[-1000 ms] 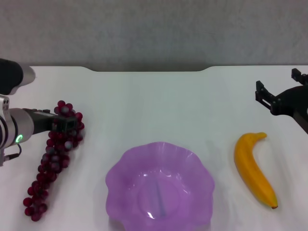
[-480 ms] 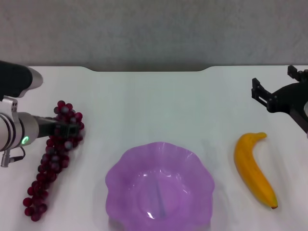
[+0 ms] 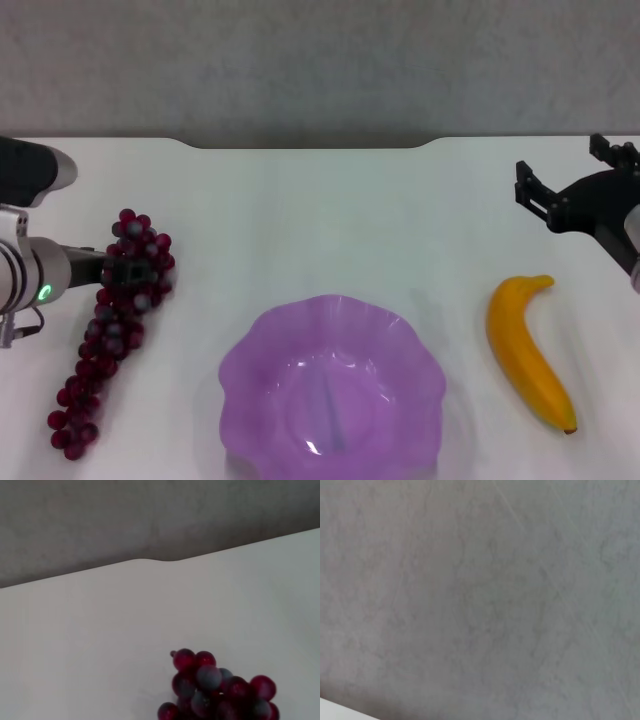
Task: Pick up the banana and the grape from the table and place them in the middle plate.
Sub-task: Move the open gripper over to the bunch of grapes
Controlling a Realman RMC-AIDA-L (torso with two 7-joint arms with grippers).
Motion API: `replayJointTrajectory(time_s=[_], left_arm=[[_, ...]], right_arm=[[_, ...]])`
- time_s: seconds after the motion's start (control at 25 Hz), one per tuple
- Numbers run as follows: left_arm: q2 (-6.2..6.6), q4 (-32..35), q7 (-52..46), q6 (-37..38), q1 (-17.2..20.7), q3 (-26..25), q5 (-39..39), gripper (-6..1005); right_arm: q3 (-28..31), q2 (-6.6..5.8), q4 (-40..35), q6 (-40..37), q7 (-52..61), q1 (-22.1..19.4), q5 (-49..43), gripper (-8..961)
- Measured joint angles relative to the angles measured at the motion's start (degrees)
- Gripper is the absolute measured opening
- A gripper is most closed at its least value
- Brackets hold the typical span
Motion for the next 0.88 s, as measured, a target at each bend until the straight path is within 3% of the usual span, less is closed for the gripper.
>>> replayJointTrajectory(time_s=[0.88], left_arm=[[-0.24, 8.43, 0.87, 2.79, -4.40, 0.39, -0.39, 682]], right_arm=[[-0.23, 0.00, 0.50, 0.73, 0.00, 1.41, 0.00, 888]])
